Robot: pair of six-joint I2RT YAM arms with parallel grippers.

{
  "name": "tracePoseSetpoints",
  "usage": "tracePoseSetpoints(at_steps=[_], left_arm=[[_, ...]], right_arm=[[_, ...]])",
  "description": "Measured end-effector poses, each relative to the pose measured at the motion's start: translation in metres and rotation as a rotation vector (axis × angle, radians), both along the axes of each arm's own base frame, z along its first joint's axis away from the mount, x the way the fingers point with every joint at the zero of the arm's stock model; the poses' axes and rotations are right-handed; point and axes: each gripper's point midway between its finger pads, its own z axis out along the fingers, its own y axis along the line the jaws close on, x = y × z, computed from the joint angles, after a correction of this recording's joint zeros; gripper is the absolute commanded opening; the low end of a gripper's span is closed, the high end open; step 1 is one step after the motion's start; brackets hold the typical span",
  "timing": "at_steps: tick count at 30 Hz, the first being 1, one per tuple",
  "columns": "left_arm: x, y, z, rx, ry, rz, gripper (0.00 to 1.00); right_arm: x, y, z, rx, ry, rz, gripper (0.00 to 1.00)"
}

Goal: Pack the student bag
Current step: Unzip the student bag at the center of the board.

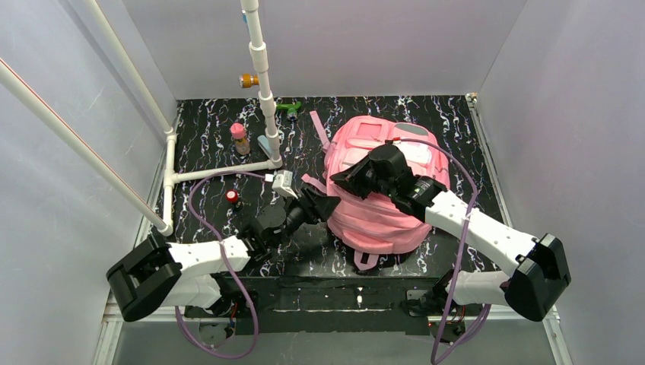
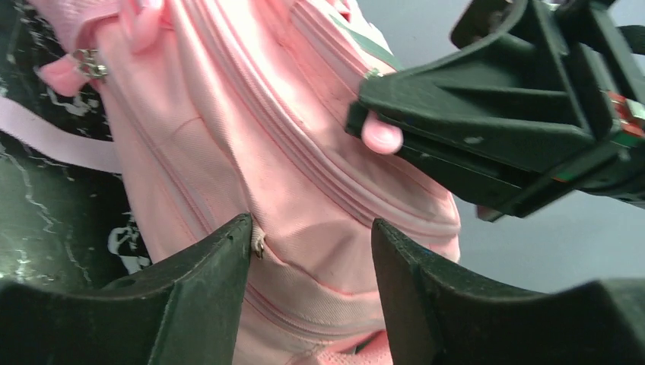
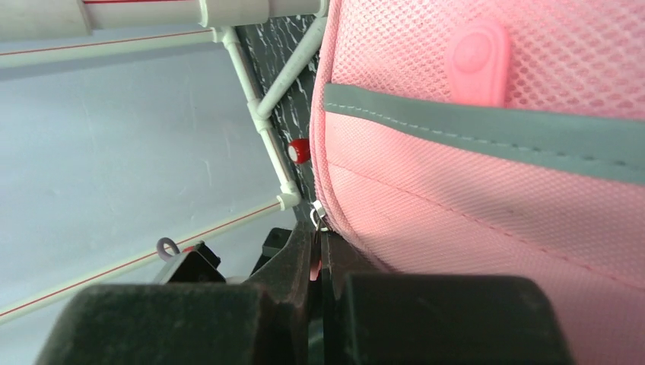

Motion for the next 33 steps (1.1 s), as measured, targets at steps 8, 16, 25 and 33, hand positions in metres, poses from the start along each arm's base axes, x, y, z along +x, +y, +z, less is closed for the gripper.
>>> tracePoseSetpoints(at_steps=[8, 16, 25, 33], left_arm=[[-0.008, -0.013, -0.004, 0.002, 0.033, -0.071, 0.27], [0.005, -0.037, -0.016, 0.064, 0.066, -0.117, 0.0], [0.018, -0.019, -0.024, 0.106, 0.049, -0.008, 0.0], [0.029, -0.002, -0.032, 0.144, 0.043, 0.094, 0.0]], right_arm=[[0.004, 0.003, -0.003, 0.035, 0.016, -0.019, 0.01], [0.009, -0.004, -0.012, 0.002, 0.05, -0.08, 0.01], [0.039, 0.026, -0.029, -0.138, 0.172, -0.11, 0.01], [0.057, 0.046, -0.042, -0.245, 0.241, -0.054, 0.07]])
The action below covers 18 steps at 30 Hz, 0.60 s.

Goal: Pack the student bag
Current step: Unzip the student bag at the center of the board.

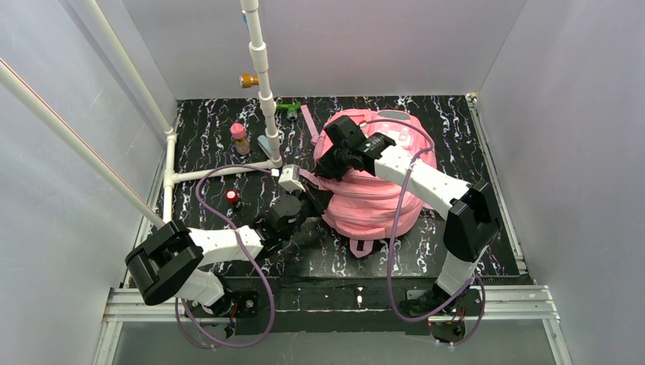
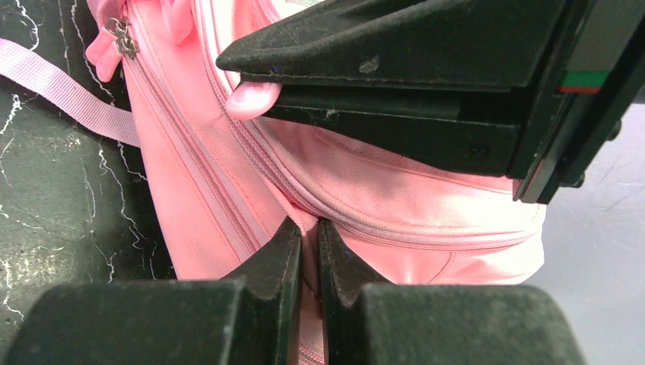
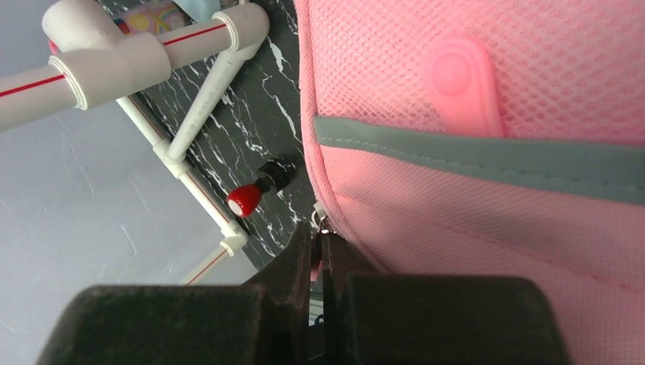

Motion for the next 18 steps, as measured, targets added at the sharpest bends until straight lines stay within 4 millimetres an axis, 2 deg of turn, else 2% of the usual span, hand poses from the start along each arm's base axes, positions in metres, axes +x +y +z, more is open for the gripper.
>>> tracePoseSetpoints(at_steps=[3, 4, 8, 9, 10, 12, 13, 15, 18], left_arm=[[0.001, 0.001, 0.0, 0.003, -0.004, 0.006, 0.0], [0.001, 0.001, 0.0, 0.003, -0.004, 0.006, 0.0], [-0.001, 0.003, 0.0, 0.013, -0.017, 0.0, 0.0], [-0.002, 0.003, 0.001, 0.018, -0.021, -0.008, 0.05], [-0.004, 0.002, 0.0, 0.025, -0.024, -0.022, 0.16], [-0.019, -0.008, 0.002, 0.032, -0.033, -0.107, 0.35], [-0.031, -0.014, 0.003, 0.038, -0.041, -0.165, 0.41], [-0.052, -0.021, 0.005, 0.042, -0.046, -0.263, 0.51], [-0.072, -0.023, 0.016, 0.028, -0.067, -0.368, 0.56]], right_arm=[[0.001, -0.001, 0.0, 0.014, 0.016, 0.042, 0.05], [0.001, -0.002, 0.001, 0.024, 0.022, 0.062, 0.08], [0.0, 0.0, 0.004, 0.071, 0.012, 0.147, 0.41], [0.0, 0.002, 0.006, 0.101, -0.001, 0.177, 0.52], [0.0, 0.003, 0.01, 0.133, -0.027, 0.215, 0.58], [0.013, -0.001, 0.019, 0.156, -0.135, 0.246, 0.63], [0.022, -0.011, 0.024, 0.15, -0.21, 0.262, 0.68], [0.024, -0.033, 0.031, 0.119, -0.301, 0.288, 0.71], [0.011, -0.061, 0.049, 0.057, -0.407, 0.365, 0.74]])
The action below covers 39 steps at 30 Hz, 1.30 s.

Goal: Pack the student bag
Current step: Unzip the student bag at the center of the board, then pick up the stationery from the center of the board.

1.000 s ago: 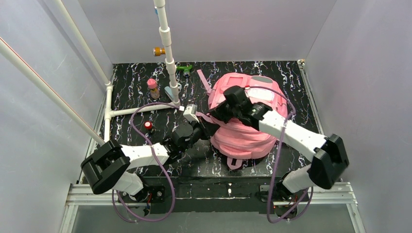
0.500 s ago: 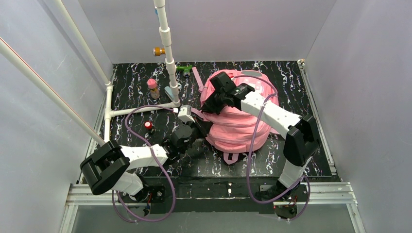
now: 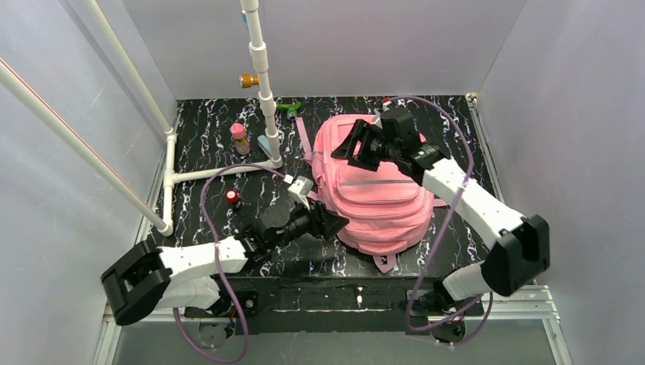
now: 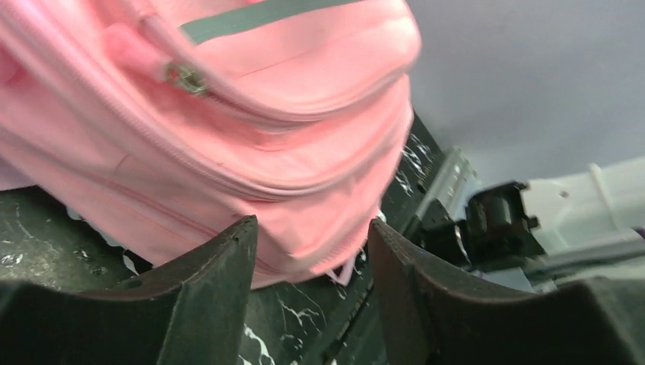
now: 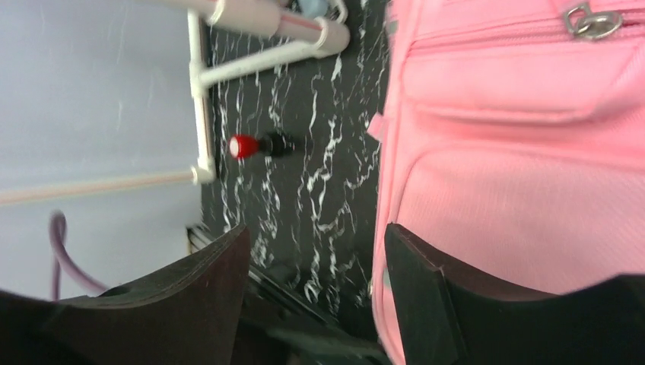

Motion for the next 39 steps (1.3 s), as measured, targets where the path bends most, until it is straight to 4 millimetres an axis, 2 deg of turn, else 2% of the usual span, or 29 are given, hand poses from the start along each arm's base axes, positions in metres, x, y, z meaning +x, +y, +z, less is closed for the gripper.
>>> tracePoseSetpoints(at_steps=[2, 5, 8, 10, 12, 14, 16, 18, 22, 29, 34, 39], left_arm=[[-0.011, 0.003, 0.012, -0.011, -0.031, -0.061, 0.6], [-0.025, 0.014, 0.03, 0.0, -0.095, -0.134, 0.68], [-0.028, 0.031, 0.049, 0.033, -0.15, -0.155, 0.71], [-0.014, 0.045, 0.062, 0.059, -0.164, -0.115, 0.7], [0.013, 0.062, 0.076, 0.088, -0.151, -0.034, 0.67], [0.039, 0.075, 0.088, 0.105, -0.116, 0.038, 0.65], [0.059, 0.078, 0.095, 0.117, -0.055, 0.08, 0.64], [0.069, 0.071, 0.09, 0.122, 0.017, 0.079, 0.69], [0.062, 0.071, 0.062, 0.143, 0.154, 0.076, 0.7], [0.055, 0.077, 0.047, 0.162, 0.25, 0.096, 0.71], [0.06, 0.112, 0.033, 0.293, 0.256, 0.245, 0.77], [0.081, 0.165, 0.032, 0.507, 0.225, 0.451, 0.82]], right_arm=[[-0.019, -0.007, 0.016, -0.035, -0.075, 0.089, 0.77], [-0.05, -0.023, 0.029, -0.103, -0.14, 0.18, 0.81], [-0.073, -0.05, 0.041, -0.167, -0.191, 0.165, 0.8], [-0.083, -0.07, 0.044, -0.189, -0.212, 0.108, 0.79], [-0.093, -0.089, 0.039, -0.204, -0.21, 0.044, 0.78], [-0.099, -0.099, 0.025, -0.216, -0.184, 0.003, 0.78], [-0.102, -0.105, 0.006, -0.235, -0.145, -0.027, 0.78], [-0.101, -0.108, -0.01, -0.269, -0.115, -0.031, 0.78], [-0.097, -0.11, -0.026, -0.365, -0.121, 0.036, 0.83], [-0.09, -0.123, -0.018, -0.509, -0.195, 0.108, 0.89], [-0.078, -0.135, -0.005, -0.616, -0.256, 0.113, 0.9], [-0.069, -0.139, 0.001, -0.663, -0.29, 0.11, 0.91]])
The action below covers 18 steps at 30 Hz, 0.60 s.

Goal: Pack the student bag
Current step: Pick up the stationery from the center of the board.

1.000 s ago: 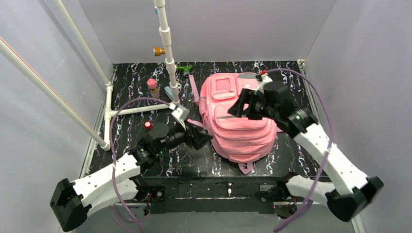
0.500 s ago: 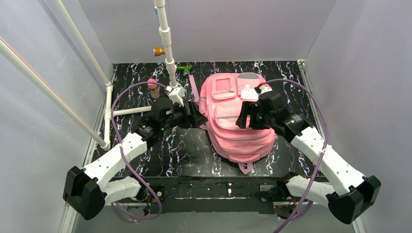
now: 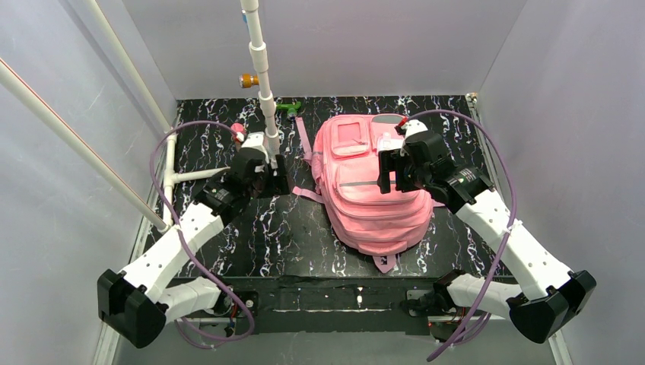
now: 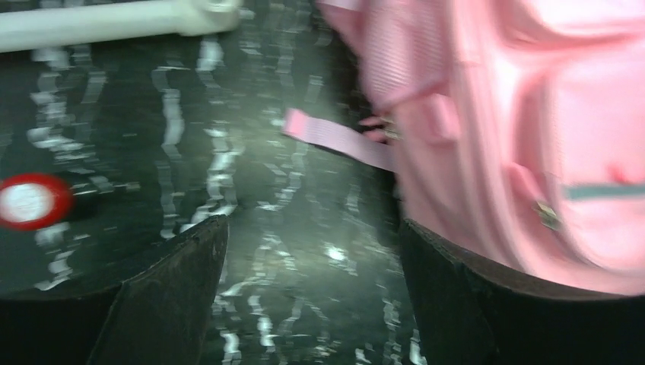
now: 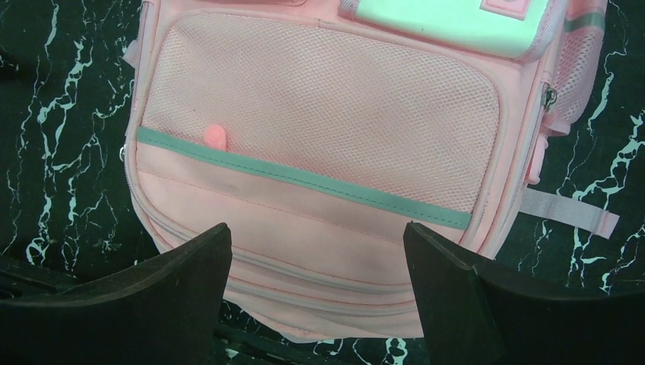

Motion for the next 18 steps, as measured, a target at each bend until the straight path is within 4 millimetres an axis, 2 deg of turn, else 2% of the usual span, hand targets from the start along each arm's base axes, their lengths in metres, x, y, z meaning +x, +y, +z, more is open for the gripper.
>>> tracePoseSetpoints(at_steps=[3, 8, 11, 14, 18], left_arm=[[0.014, 0.044, -0.012, 0.108, 0.03, 0.129, 0.84], [0.025, 0.114, -0.034, 0.24, 0.095, 0.333, 0.87], [0.031, 0.138, -0.048, 0.278, 0.136, 0.416, 0.87], [0.035, 0.154, -0.07, 0.315, 0.202, 0.483, 0.85], [0.032, 0.162, -0.09, 0.348, 0.259, 0.537, 0.84]], right_arm=[[0.0, -0.001, 0.0, -0.009, -0.004, 0.007, 0.91], [-0.001, 0.002, 0.001, 0.004, -0.005, 0.02, 0.91], [-0.004, 0.004, 0.0, 0.017, -0.004, 0.031, 0.91], [-0.007, 0.005, 0.002, 0.032, -0.005, 0.043, 0.91], [-0.011, 0.008, 0.007, 0.056, -0.009, 0.061, 0.91]])
